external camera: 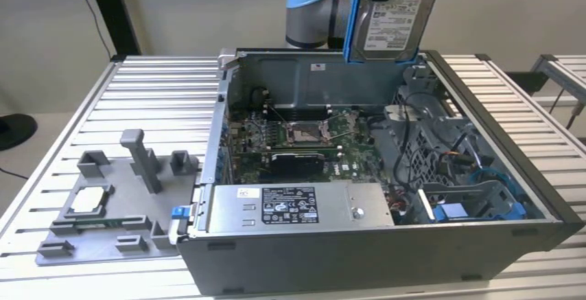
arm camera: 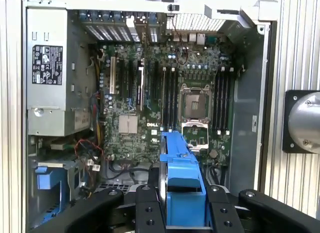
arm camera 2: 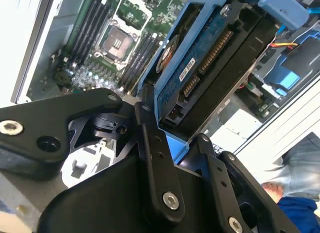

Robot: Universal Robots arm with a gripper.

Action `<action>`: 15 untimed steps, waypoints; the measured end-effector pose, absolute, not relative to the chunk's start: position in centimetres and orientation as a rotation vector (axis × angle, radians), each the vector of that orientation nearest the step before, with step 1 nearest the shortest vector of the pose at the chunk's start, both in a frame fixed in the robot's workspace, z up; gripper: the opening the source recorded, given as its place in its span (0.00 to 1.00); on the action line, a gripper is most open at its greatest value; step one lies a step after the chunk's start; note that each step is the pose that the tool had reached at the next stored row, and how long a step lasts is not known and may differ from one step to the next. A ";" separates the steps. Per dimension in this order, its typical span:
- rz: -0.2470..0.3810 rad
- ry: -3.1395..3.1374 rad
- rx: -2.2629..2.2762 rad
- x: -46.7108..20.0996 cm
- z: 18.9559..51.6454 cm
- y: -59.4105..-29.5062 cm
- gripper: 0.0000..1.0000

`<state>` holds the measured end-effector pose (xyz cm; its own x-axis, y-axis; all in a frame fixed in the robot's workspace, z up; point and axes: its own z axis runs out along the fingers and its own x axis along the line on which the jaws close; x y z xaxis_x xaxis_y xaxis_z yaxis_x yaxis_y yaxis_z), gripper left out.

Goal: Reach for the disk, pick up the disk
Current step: 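Pick up the disk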

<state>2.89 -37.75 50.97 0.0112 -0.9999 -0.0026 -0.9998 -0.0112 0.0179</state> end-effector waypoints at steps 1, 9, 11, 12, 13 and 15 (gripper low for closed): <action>-0.023 -2.201 2.226 3.2 51.0 -37.7 0.00; -0.022 -2.201 2.226 5.4 51.0 -37.7 0.00; -0.023 -2.201 2.226 5.9 51.0 -37.7 0.00; -0.023 -2.201 2.226 6.2 51.0 -37.7 0.00; -0.023 -2.201 2.226 6.4 51.0 -37.7 0.00; -0.023 -2.201 2.226 7.0 51.0 -37.7 0.00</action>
<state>6.97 -37.75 50.97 0.0112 -0.9999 -0.0025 -0.9998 -0.0112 0.0180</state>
